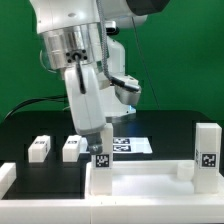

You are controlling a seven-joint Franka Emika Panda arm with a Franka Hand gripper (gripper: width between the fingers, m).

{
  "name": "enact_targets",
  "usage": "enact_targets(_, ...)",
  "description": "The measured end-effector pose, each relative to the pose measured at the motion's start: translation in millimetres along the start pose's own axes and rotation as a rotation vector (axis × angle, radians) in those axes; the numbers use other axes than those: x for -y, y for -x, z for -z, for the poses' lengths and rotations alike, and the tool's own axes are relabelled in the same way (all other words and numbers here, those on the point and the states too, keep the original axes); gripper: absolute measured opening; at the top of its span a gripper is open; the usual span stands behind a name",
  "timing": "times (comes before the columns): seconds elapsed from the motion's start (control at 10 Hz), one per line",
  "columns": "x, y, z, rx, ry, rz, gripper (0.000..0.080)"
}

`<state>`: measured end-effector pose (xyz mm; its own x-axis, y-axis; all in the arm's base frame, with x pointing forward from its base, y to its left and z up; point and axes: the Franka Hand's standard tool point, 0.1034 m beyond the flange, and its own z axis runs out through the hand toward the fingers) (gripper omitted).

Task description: Assemble desk

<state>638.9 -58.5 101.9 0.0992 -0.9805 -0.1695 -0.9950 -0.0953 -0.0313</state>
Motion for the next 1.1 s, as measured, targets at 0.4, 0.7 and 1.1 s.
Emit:
enact_targets(0.4,-3.6,12.6,-2.6,-0.024,0.042,0.706,0.0642)
enact_targets(0.7,-1.8,9.9,-2.3,-0.043,0.056,1.039,0.0649)
enact_targets(1.1,4.1,9.3,-5.6,-0.12,0.03,1.2,0.0486)
